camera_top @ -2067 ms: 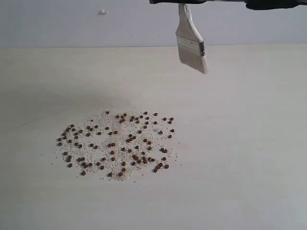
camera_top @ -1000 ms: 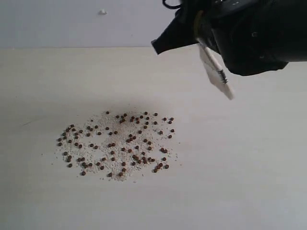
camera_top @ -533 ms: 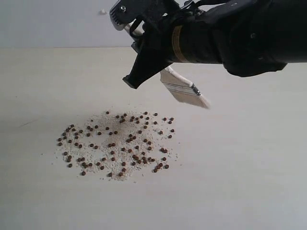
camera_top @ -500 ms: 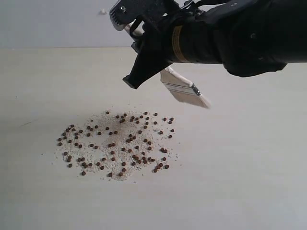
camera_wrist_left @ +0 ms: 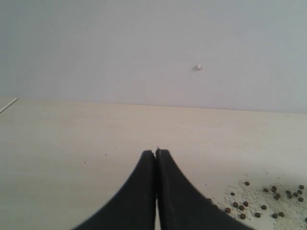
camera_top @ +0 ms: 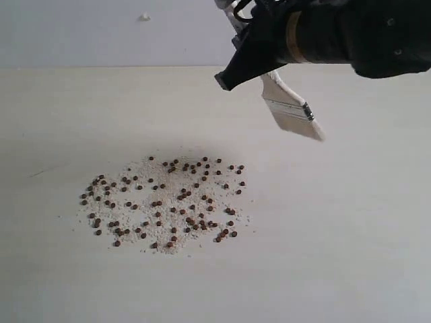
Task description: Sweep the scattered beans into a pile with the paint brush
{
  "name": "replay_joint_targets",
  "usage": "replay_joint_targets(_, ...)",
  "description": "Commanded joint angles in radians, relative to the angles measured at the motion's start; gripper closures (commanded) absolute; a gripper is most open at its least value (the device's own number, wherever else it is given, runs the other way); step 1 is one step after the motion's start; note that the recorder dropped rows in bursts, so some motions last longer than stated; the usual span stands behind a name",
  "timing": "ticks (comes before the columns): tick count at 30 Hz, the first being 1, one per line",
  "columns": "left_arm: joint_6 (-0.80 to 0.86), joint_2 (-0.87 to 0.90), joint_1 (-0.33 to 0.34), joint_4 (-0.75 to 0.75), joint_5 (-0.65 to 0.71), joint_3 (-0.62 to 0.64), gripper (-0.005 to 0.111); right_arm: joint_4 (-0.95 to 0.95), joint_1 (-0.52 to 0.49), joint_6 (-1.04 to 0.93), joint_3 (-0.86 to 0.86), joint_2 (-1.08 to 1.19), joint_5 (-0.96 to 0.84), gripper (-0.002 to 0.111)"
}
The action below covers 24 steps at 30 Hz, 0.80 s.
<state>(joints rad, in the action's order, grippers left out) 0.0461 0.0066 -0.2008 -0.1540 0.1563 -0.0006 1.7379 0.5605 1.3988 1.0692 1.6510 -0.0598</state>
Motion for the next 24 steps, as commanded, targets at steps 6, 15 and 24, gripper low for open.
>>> replay_joint_targets(6,0.003,-0.007,0.003,-0.009,0.001,0.001,0.107,0.006,-0.125,-0.102,0.027,-0.008,0.580,0.108)
replay_joint_targets(15,0.003,-0.007,0.003,-0.009,0.002,0.001,0.107,0.006,-0.148,-0.071,0.029,-0.002,0.634,0.108)
replay_joint_targets(24,0.003,-0.007,0.003,-0.009,0.002,0.001,0.107,0.006,-0.148,-0.142,0.029,0.003,0.688,0.108)
